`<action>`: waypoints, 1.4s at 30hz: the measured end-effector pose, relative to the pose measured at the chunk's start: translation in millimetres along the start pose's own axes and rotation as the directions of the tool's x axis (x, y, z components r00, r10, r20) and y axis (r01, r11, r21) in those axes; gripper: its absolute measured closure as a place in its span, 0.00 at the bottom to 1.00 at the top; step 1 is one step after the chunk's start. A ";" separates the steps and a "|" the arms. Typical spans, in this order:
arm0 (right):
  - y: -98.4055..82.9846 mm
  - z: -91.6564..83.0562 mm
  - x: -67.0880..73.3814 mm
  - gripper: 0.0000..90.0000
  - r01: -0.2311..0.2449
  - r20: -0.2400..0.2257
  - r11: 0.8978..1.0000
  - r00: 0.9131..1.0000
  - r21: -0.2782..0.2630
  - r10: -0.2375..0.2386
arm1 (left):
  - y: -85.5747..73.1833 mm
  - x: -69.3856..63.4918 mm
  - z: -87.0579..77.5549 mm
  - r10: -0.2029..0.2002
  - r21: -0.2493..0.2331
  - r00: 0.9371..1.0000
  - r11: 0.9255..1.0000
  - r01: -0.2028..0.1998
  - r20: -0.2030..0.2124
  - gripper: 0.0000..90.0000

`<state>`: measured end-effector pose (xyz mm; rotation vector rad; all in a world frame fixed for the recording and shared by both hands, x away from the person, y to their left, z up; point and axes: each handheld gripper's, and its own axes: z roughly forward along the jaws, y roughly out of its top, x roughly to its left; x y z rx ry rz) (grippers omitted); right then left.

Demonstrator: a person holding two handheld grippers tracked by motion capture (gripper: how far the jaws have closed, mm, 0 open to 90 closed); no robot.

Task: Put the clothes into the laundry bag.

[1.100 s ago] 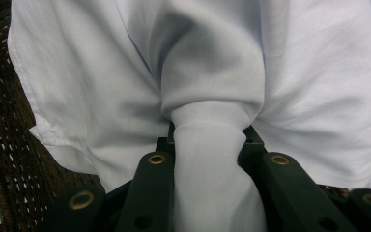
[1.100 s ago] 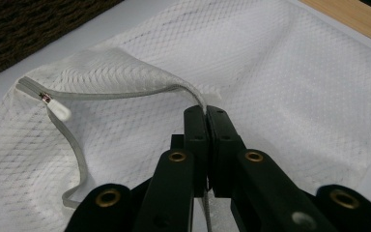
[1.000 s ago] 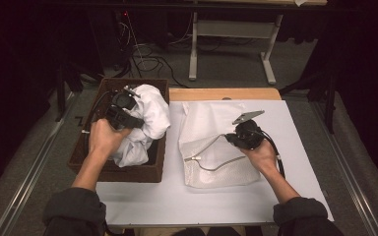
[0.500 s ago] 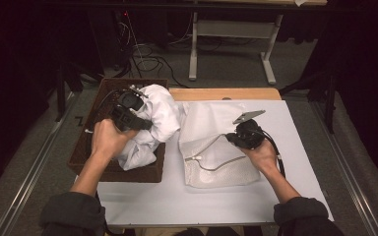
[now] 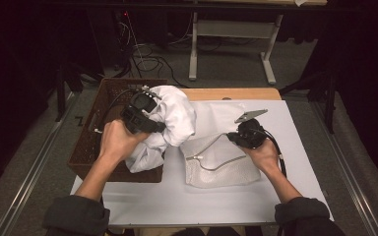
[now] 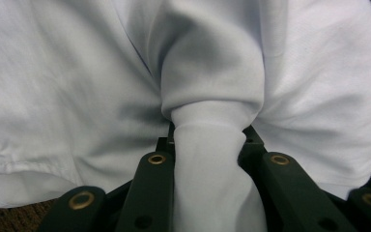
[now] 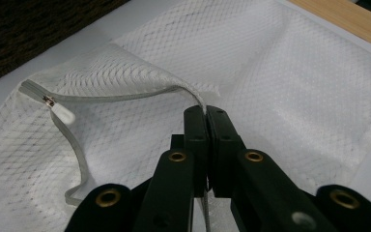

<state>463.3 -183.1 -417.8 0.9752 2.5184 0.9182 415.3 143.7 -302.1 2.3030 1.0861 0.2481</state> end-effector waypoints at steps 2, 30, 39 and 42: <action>0.1 -0.5 -1.3 0.99 0.002 -0.001 1.000 1.000 -0.001 -0.002 | 2.3 -5.0 0.5 0.013 0.003 1.000 1.000 -0.013 0.018 0.83; -3.0 -7.2 -10.6 0.99 -0.021 0.007 1.000 1.000 -0.018 0.021 | 29.4 -81.4 17.1 0.174 0.023 0.964 0.983 -0.182 0.199 0.83; -4.2 -9.4 -11.9 0.99 -0.030 0.003 0.999 1.000 -0.020 0.030 | 31.1 -106.6 37.5 0.230 0.046 0.940 0.967 -0.249 0.252 0.83; -5.5 -9.9 -14.3 0.99 -0.032 0.003 0.999 0.999 -0.018 0.032 | 28.7 -112.4 48.5 0.230 0.059 0.933 0.965 -0.256 0.277 0.83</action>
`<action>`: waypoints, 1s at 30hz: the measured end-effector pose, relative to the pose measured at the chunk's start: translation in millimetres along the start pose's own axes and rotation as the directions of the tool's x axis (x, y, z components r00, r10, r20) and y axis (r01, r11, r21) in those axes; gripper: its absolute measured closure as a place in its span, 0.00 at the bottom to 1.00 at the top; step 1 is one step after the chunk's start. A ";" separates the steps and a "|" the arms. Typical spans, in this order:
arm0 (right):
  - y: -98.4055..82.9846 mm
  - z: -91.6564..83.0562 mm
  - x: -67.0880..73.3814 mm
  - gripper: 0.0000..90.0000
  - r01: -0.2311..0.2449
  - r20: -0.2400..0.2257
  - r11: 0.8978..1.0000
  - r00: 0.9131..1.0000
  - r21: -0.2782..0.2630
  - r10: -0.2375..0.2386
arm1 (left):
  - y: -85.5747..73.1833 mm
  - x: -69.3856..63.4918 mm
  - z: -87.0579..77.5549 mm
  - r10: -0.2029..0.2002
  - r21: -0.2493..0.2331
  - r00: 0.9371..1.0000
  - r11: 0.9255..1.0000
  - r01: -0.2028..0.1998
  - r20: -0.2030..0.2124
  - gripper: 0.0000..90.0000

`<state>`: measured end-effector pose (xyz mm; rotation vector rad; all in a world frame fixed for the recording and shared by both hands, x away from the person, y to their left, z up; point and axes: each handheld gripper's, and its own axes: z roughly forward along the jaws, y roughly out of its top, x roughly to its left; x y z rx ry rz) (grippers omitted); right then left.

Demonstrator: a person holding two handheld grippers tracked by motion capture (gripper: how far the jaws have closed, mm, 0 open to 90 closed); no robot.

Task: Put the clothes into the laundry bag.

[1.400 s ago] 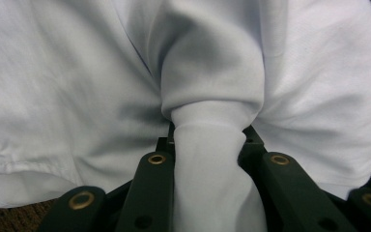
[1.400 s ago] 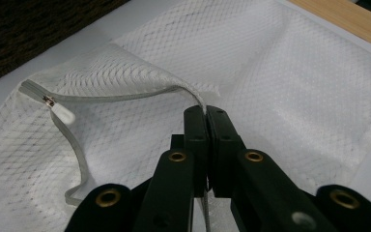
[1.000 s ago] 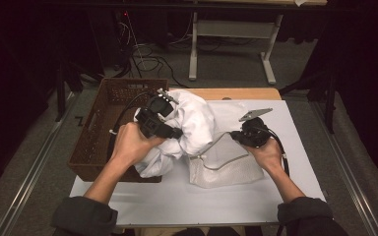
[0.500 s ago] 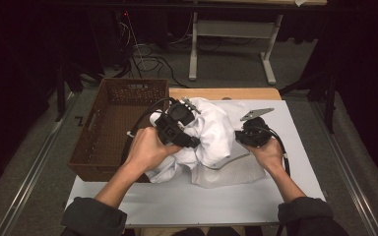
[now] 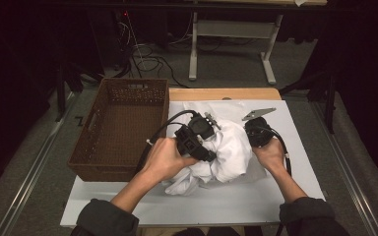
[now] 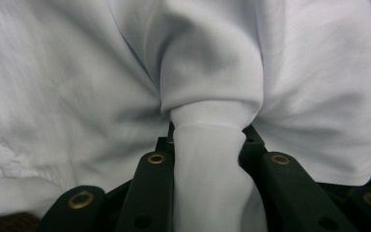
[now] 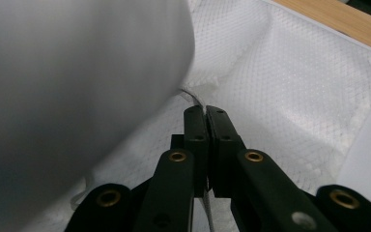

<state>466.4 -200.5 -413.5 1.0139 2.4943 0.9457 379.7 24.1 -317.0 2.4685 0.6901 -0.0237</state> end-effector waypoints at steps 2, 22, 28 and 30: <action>-0.9 0.1 -0.9 0.99 -0.001 0.002 1.000 1.000 -0.002 0.001 | -0.9 -2.0 8.7 0.003 0.005 1.000 1.000 -0.003 0.015 0.83; -0.9 8.9 5.2 0.99 0.030 -0.009 0.999 1.000 0.030 -0.030 | -30.3 13.4 95.0 -0.032 0.107 0.993 0.993 0.044 -0.112 0.82; -0.8 9.7 6.6 1.00 0.031 -0.018 0.999 0.999 0.033 -0.030 | -32.6 17.8 111.5 -0.039 0.104 0.988 0.993 0.055 -0.147 0.81; -1.5 10.3 7.2 1.00 0.034 -0.021 0.999 0.999 0.032 -0.033 | -32.7 20.3 115.7 -0.047 0.098 0.986 0.993 0.063 -0.157 0.81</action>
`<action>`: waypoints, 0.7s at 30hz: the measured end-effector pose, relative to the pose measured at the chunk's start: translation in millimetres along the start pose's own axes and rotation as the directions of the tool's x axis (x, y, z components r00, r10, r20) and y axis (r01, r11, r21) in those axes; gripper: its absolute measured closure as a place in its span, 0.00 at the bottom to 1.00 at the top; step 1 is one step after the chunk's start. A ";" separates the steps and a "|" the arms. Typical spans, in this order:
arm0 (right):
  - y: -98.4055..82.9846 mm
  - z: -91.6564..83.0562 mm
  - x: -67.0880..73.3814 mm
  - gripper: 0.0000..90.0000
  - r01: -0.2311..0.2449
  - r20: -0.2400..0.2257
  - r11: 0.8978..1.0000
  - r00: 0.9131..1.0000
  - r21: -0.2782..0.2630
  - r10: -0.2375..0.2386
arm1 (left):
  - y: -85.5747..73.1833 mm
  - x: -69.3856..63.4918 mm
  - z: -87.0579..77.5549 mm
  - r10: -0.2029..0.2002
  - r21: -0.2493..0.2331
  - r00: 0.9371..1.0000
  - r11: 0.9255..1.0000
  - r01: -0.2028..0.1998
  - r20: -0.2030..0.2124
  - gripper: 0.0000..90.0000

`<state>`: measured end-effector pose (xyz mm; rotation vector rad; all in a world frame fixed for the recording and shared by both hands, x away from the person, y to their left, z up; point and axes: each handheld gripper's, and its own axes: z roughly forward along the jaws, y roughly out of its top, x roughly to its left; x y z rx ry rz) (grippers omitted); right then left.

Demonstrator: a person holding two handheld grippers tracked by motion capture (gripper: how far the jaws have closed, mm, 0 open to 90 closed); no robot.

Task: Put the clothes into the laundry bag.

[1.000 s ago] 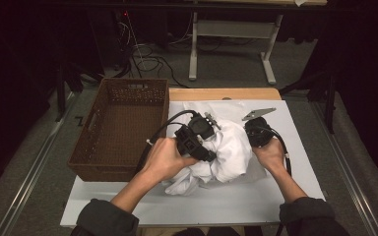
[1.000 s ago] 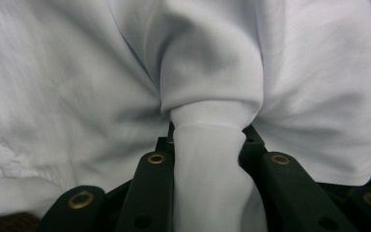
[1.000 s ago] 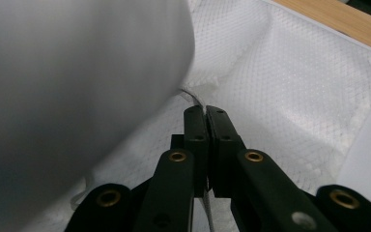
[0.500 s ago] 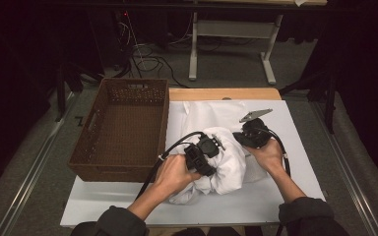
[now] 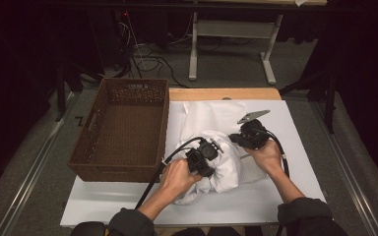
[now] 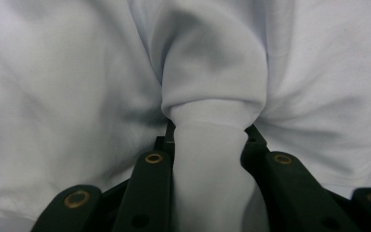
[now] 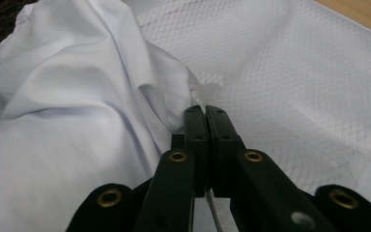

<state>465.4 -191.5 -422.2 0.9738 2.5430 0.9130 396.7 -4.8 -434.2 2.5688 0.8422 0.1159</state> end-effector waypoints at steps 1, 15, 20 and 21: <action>-0.3 -0.1 0.5 1.00 -0.003 -0.001 1.000 1.000 0.004 0.003 | 0.3 0.9 2.5 -0.003 -0.002 1.000 1.000 0.002 -0.007 0.81; -1.2 1.2 2.1 1.00 -0.004 -0.010 1.000 1.000 0.004 0.004 | 3.0 1.2 2.1 -0.017 -0.054 0.999 0.998 0.018 0.028 0.40; -1.5 1.0 1.9 1.00 -0.001 -0.008 1.000 1.000 0.004 0.001 | 0.9 -3.6 -16.3 -0.003 -0.127 1.000 0.992 0.006 0.022 0.37; -1.4 1.2 1.9 1.00 0.001 -0.008 1.000 1.000 0.003 -0.001 | 0.6 -4.3 -19.7 0.005 -0.141 1.000 0.990 -0.003 0.020 0.42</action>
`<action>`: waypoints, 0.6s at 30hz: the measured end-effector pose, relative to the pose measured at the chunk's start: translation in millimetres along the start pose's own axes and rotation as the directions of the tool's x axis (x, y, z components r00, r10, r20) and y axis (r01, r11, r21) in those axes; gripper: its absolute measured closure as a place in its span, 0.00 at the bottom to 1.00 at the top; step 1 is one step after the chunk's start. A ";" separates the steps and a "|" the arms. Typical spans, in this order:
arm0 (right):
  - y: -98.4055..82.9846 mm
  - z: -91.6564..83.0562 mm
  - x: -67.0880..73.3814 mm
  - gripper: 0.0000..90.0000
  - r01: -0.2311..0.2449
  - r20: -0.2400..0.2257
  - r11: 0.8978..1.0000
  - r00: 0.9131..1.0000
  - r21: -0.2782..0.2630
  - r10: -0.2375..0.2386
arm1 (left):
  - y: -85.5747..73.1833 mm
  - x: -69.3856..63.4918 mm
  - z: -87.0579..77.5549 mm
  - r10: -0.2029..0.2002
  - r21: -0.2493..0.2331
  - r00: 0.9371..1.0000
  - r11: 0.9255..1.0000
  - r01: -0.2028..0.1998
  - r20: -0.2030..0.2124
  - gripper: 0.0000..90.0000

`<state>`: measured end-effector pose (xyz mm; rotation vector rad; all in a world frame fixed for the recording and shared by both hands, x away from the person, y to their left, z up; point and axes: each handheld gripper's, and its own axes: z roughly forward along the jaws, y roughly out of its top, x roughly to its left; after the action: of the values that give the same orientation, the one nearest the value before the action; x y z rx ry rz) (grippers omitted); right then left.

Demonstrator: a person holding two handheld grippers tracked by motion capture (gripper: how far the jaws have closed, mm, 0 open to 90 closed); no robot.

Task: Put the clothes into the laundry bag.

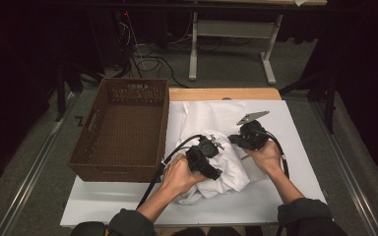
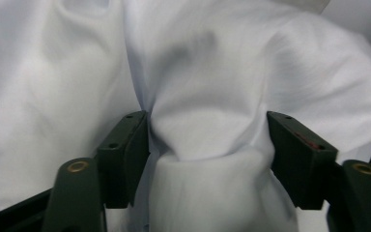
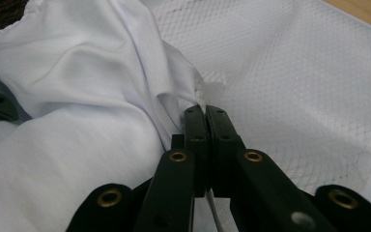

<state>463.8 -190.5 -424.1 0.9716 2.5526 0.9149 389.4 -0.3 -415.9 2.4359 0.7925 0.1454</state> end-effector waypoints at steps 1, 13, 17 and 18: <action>0.2 0.1 0.0 1.00 0.000 0.001 1.000 1.000 0.000 0.000 | 0.2 -0.9 -2.8 0.012 -0.015 1.000 1.000 -0.012 -0.009 0.42; 2.4 -1.7 4.5 1.00 0.012 -0.011 1.000 1.000 -0.009 -0.012 | 5.5 0.2 11.1 0.035 -0.065 0.999 0.997 -0.035 -0.006 0.87; 3.3 -2.6 7.7 1.00 0.016 -0.016 1.000 1.000 -0.013 -0.016 | 9.5 2.8 21.5 0.016 -0.064 0.999 0.998 -0.018 -0.033 0.90; 3.6 -2.8 8.2 1.00 0.019 -0.019 1.000 1.000 -0.018 -0.020 | 10.5 3.7 23.4 0.012 -0.064 0.999 0.998 -0.015 -0.041 0.90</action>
<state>458.3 -184.2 -419.8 0.9356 2.5604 0.9446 404.0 -16.5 -429.9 2.3851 0.7771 0.2232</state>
